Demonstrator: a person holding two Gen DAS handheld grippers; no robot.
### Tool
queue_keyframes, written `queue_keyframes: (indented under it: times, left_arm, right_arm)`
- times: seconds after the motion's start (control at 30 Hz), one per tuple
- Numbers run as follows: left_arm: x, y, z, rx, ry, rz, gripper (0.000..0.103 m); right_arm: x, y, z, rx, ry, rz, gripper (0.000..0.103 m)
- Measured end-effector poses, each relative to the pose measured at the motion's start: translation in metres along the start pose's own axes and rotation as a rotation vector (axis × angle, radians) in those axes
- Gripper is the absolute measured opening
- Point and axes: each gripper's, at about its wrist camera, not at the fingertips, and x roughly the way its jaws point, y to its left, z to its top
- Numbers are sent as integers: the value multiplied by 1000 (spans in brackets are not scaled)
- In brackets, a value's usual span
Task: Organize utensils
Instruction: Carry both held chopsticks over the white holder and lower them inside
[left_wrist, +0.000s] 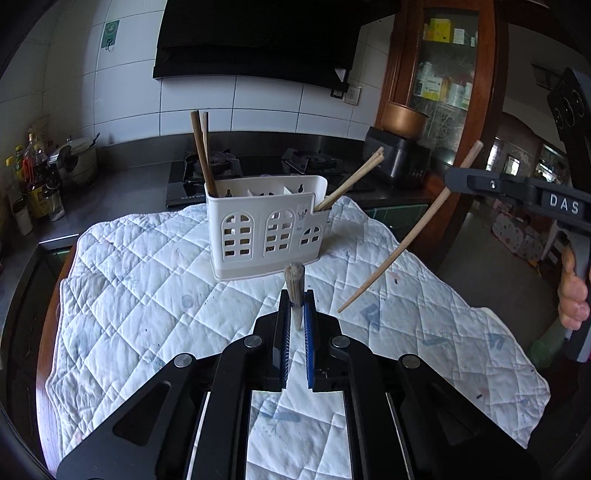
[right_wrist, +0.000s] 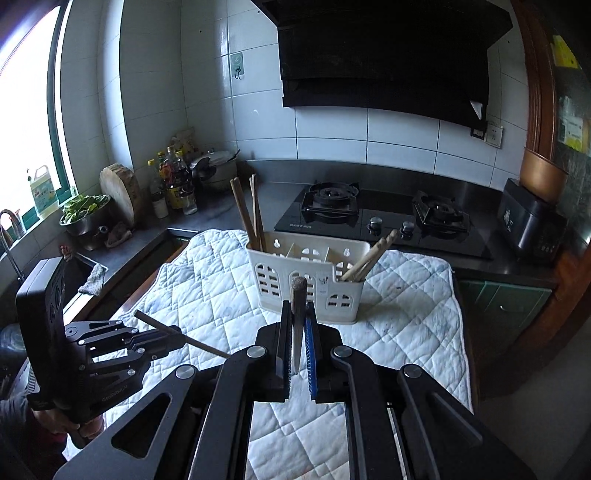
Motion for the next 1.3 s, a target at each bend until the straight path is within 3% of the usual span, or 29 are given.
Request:
queue_keyframes:
  times: [0.23, 0.67, 0.93, 1.3]
  left_arm:
    - [-4, 7, 54, 46, -40, 22, 5]
    - [-9, 16, 179, 72, -244, 115, 5]
    - [26, 35, 194, 23, -266, 170, 5]
    - [73, 70, 179, -46, -161, 169, 6]
  right_arm:
    - [6, -14, 60, -3, -13, -28, 7]
    - [35, -36, 123, 2, -66, -114, 7]
    - [71, -49, 123, 13, -29, -130, 7]
    - [109, -51, 104, 10, 54, -117, 7]
